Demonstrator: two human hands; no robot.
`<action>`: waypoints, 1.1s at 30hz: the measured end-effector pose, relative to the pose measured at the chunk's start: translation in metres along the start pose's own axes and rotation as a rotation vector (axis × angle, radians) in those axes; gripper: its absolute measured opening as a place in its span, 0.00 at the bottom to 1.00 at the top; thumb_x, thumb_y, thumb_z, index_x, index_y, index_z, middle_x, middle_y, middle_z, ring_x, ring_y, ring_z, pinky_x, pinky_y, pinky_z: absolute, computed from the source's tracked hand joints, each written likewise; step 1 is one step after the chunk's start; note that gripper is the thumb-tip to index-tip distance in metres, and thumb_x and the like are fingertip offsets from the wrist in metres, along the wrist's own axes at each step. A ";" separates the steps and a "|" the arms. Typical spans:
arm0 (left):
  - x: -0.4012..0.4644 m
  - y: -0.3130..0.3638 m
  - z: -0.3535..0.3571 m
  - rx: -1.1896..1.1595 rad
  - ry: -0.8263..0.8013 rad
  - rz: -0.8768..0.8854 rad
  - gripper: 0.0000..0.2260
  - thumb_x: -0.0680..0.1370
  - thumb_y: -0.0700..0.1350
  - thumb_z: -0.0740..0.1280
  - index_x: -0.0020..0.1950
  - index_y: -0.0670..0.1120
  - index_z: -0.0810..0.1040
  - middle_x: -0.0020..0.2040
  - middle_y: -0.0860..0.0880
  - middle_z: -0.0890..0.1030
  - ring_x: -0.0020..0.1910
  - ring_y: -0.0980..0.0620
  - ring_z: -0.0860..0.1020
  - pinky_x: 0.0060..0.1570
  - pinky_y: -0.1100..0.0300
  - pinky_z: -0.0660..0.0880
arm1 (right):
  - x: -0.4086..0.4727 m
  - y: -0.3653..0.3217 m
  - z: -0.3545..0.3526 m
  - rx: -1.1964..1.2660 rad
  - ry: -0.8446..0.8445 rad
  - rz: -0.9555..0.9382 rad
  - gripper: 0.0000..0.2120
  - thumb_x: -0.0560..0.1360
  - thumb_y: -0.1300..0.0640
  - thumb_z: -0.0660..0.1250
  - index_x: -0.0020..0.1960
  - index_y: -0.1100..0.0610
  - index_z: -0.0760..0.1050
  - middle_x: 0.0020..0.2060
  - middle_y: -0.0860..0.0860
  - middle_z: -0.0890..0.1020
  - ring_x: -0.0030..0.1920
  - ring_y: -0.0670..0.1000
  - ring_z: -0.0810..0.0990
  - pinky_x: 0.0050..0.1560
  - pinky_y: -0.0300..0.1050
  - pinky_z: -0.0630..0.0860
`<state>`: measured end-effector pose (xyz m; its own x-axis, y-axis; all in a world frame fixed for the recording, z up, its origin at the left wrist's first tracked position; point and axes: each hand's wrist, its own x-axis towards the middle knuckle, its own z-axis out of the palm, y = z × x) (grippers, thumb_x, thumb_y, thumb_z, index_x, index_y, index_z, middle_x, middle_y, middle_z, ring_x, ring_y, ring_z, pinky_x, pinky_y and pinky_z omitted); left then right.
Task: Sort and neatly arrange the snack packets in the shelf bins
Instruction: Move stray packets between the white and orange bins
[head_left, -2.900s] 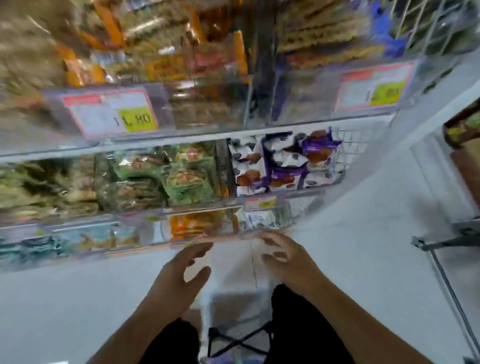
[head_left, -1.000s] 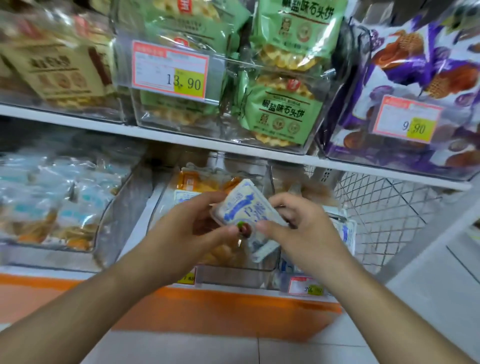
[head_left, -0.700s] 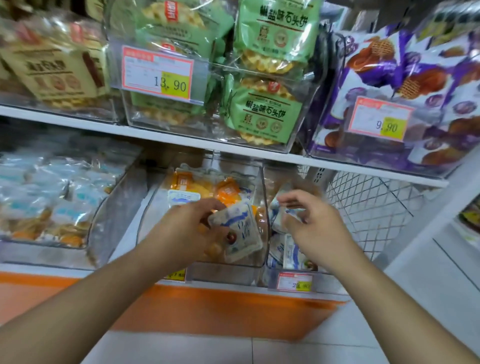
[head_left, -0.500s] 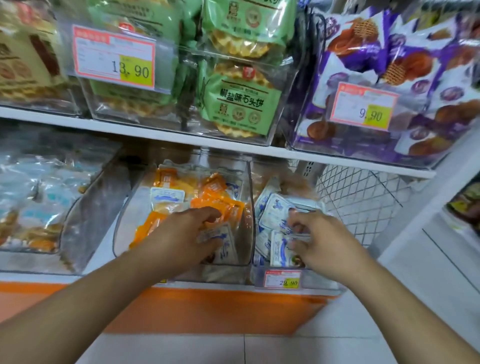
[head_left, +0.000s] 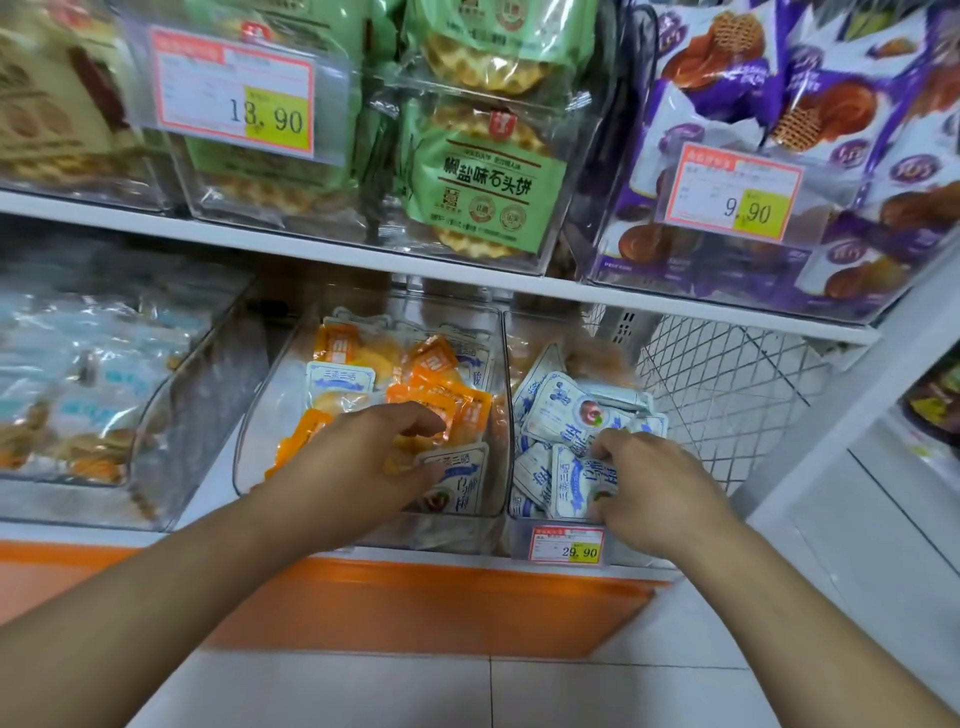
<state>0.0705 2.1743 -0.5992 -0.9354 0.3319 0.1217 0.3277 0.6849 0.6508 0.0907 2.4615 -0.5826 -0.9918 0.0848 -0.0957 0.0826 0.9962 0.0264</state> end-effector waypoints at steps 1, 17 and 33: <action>-0.001 -0.001 -0.001 -0.002 0.001 0.000 0.16 0.77 0.57 0.72 0.65 0.61 0.76 0.55 0.66 0.78 0.52 0.71 0.74 0.45 0.75 0.70 | -0.001 0.000 0.000 -0.002 0.011 0.009 0.23 0.70 0.49 0.75 0.63 0.48 0.73 0.57 0.49 0.81 0.59 0.55 0.79 0.55 0.49 0.77; -0.005 0.007 -0.010 -0.392 -0.009 0.071 0.24 0.73 0.53 0.78 0.67 0.60 0.75 0.55 0.58 0.83 0.52 0.59 0.83 0.49 0.62 0.81 | -0.004 -0.062 -0.022 0.903 0.215 -0.311 0.10 0.75 0.60 0.77 0.47 0.45 0.84 0.47 0.43 0.84 0.47 0.47 0.82 0.48 0.52 0.80; 0.004 -0.010 0.009 0.041 -0.017 -0.010 0.24 0.74 0.55 0.76 0.69 0.61 0.75 0.59 0.62 0.79 0.53 0.63 0.75 0.45 0.76 0.70 | 0.033 -0.002 0.013 0.369 0.244 -0.074 0.27 0.74 0.53 0.78 0.71 0.47 0.74 0.62 0.47 0.78 0.67 0.54 0.72 0.71 0.54 0.67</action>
<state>0.0646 2.1751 -0.6119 -0.9364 0.3358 0.1021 0.3238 0.7144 0.6203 0.0586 2.4622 -0.5993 -0.9867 0.0502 0.1548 -0.0042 0.9432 -0.3322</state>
